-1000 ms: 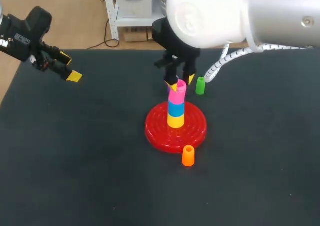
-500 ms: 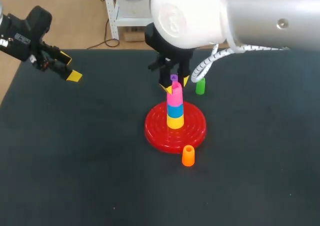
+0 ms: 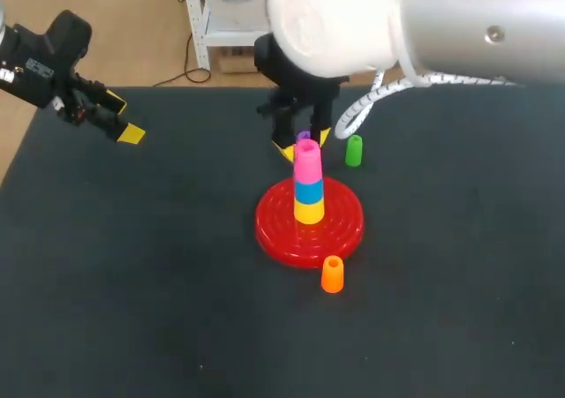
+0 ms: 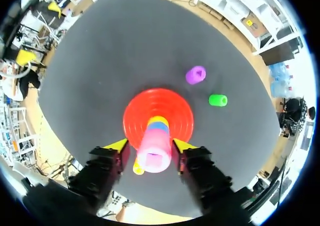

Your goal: Pick up and stack the cylinders on the red base in this order: pink,purple,orange,green

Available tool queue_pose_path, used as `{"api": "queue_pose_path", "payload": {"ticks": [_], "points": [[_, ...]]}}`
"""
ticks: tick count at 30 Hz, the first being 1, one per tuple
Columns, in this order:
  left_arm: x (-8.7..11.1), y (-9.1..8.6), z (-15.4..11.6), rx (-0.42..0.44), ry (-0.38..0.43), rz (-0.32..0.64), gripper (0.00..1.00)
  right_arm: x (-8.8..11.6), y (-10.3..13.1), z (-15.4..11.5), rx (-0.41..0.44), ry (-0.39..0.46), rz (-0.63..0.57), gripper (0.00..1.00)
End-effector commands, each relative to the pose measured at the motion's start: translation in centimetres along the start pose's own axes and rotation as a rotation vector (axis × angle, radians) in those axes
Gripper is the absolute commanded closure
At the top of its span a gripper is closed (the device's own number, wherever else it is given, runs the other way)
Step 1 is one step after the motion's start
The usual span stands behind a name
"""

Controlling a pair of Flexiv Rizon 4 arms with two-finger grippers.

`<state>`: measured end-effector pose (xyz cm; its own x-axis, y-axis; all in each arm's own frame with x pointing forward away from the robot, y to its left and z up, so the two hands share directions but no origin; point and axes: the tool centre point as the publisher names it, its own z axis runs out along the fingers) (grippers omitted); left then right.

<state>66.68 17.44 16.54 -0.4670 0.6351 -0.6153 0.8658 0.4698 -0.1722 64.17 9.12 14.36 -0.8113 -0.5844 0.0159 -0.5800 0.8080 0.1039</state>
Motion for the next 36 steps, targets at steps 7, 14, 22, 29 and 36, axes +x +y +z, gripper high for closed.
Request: {"api": "queue_pose_path", "payload": {"ticks": [7, 14, 22, 29, 36], "points": [[0.1, 0.0, 0.0, 0.0, -0.003, 0.002, 0.0, -3.4, -3.0, -3.9, 0.003, -0.164, 0.066, 0.0], [0.1, 0.0, 0.0, 0.0, -0.003, 0.002, 0.0, -7.4, -6.3, 0.3, 0.073, -0.169, 0.172, 0.0], [0.1, 0.0, 0.0, 0.0, -0.003, 0.002, 0.0, -7.9, -8.3, 5.7, 0.078, -0.073, 0.26, 0.0], [0.1, 0.0, 0.0, 0.0, -0.003, 0.002, 0.0, -8.5, -9.3, 8.0, 0.078, -0.009, 0.324, 0.0], [0.1, 0.0, 0.0, 0.0, -0.003, 0.002, 0.0, -9.3, -9.7, 8.8, 0.068, 0.01, 0.347, 0.0]]}}
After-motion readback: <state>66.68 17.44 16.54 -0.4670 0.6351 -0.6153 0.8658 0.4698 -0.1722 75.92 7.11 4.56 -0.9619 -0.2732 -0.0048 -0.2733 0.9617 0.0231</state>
